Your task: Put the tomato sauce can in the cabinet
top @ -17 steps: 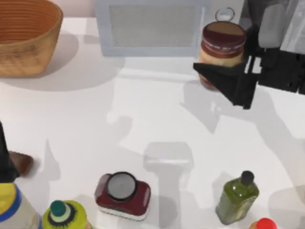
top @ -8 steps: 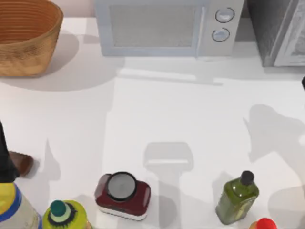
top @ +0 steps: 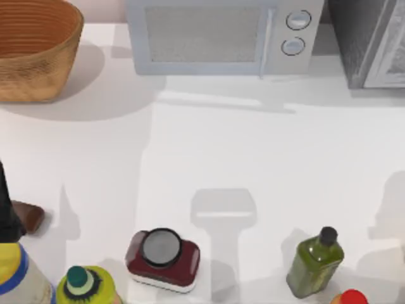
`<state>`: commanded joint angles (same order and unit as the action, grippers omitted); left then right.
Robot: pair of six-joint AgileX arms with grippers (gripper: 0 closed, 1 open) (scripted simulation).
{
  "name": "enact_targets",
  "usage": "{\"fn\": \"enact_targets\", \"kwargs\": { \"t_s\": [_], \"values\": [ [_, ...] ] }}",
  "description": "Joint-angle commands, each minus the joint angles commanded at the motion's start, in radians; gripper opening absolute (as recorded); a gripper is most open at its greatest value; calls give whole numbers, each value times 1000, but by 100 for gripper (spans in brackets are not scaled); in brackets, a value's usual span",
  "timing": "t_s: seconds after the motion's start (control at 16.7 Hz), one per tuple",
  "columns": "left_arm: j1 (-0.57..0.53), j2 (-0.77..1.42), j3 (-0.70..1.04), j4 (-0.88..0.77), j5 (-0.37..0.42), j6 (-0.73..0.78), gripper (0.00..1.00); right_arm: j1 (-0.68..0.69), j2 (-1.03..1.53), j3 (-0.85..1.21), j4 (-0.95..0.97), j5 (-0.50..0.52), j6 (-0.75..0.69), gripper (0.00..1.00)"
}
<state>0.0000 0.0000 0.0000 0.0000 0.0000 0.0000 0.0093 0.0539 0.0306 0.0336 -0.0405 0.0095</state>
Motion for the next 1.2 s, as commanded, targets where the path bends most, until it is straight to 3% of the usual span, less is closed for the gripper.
{"fn": "enact_targets", "kwargs": {
  "t_s": [0.66,0.9,1.2],
  "values": [
    [0,0,0,0,0,0,100,0,8,32,-59,52,-9,0],
    [0,0,0,0,0,0,100,20,208,255,-146,87,-11,0],
    [0,0,0,0,0,0,100,63,574,718,-296,139,-6,0]
  ]
}}
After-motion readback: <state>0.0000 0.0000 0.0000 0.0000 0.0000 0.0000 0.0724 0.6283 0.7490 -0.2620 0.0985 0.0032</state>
